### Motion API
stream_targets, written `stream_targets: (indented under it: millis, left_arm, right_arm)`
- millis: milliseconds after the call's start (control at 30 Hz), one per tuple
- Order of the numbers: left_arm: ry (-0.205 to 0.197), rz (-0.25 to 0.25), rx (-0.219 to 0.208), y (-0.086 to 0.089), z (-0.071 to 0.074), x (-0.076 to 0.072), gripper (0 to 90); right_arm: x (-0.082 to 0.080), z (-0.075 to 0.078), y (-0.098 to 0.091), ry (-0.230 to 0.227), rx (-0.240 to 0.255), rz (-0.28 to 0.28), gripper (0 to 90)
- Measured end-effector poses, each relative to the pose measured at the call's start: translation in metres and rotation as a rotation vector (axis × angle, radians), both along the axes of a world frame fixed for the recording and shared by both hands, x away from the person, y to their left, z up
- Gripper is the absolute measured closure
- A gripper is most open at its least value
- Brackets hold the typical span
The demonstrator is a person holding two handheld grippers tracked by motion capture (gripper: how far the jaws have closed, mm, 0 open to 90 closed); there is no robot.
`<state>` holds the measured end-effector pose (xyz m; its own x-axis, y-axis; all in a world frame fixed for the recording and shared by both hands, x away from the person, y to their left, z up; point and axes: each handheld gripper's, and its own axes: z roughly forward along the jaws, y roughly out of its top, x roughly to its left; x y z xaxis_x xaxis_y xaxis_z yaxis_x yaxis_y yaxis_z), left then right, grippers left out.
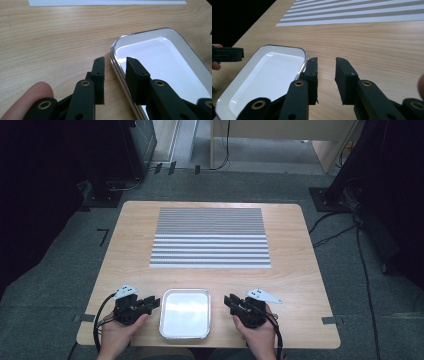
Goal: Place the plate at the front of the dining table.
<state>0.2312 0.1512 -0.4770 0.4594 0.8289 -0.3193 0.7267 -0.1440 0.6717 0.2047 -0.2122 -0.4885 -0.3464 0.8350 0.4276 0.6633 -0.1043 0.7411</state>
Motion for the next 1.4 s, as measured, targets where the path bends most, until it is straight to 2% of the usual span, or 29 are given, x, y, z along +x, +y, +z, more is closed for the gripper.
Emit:
stream_targets:
  millis: [133, 200, 267, 300, 333, 367, 400, 533, 767, 1067, 1300, 1400]
  left_arm:
    - [0.012, -0.014, 0.008, -0.003, 0.002, -0.001, 73.7]
    - [0.028, -0.02, 0.031, -0.005, 0.003, -0.001, 75.9]
    - [0.041, -0.028, 0.035, -0.005, 0.003, -0.001, 77.5]
    - [0.041, -0.028, 0.035, -0.005, 0.003, -0.001, 77.5]
    - [0.051, -0.035, 0.038, -0.006, 0.003, -0.001, 77.8]
    - [0.051, -0.035, 0.038, -0.006, 0.003, -0.001, 78.0]
    - [0.058, -0.043, 0.046, -0.007, 0.003, -0.001, 78.3]
    - [0.074, -0.058, 0.054, -0.009, 0.001, -0.001, 78.6]
    - [0.086, -0.063, 0.045, -0.008, 0.001, 0.0, 79.1]
    - [0.097, -0.08, 0.05, -0.011, 0.001, -0.001, 79.4]
    - [0.099, -0.091, 0.069, -0.015, -0.001, -0.002, 80.2]
    - [0.1, -0.091, 0.07, -0.015, -0.001, -0.002, 81.0]
  right_arm:
    - [-0.001, -0.001, 0.006, 0.013, 0.026, 0.018, 79.4]
    - [0.0, -0.002, 0.009, 0.022, 0.038, 0.025, 81.0]
    - [0.0, -0.004, 0.012, 0.034, 0.053, 0.036, 82.7]
    - [0.0, -0.004, 0.012, 0.034, 0.053, 0.036, 82.7]
    - [-0.001, -0.005, 0.015, 0.047, 0.083, 0.051, 83.0]
    - [-0.001, -0.005, 0.015, 0.047, 0.083, 0.051, 83.0]
    - [-0.001, -0.007, 0.019, 0.052, 0.105, 0.069, 83.0]
    - [0.0, -0.009, 0.024, 0.071, 0.128, 0.086, 83.2]
    - [0.002, -0.014, 0.026, 0.106, 0.148, 0.081, 84.2]
    - [0.006, -0.022, 0.027, 0.183, 0.207, 0.097, 85.3]
    - [0.006, -0.025, 0.029, 0.2, 0.213, 0.1, 86.0]
    - [0.007, -0.025, 0.027, 0.209, 0.235, 0.096, 87.8]
